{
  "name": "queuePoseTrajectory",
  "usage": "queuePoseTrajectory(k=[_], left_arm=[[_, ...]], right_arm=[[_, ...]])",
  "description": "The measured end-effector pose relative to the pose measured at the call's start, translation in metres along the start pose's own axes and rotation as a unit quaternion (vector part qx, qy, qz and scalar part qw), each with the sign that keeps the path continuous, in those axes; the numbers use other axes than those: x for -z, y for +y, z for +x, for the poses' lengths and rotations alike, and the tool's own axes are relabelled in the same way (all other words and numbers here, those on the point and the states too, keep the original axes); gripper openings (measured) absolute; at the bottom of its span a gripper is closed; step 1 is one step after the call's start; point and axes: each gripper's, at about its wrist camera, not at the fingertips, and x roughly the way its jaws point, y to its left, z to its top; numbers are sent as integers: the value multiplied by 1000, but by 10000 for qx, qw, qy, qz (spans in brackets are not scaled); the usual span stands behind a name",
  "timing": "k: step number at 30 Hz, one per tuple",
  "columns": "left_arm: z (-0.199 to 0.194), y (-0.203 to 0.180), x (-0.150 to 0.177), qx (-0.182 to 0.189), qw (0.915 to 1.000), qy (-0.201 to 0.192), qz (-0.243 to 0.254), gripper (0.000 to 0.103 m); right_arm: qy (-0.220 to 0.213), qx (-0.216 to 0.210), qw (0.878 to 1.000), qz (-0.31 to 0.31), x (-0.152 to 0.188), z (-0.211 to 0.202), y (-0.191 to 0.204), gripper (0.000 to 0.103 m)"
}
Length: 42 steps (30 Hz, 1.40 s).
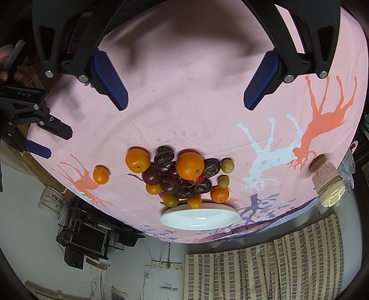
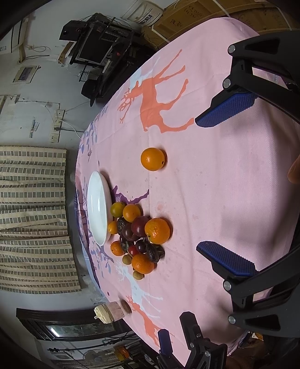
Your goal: Organize fruits
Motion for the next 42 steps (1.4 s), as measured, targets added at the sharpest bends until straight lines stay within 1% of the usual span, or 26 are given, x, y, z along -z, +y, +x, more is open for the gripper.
queuePoseTrajectory(k=[42], left_arm=[[-3,-4,1,-28,9999,-23,117,98]], right_arm=[[-21,-50,10000,-30,-1,-3,1,99]])
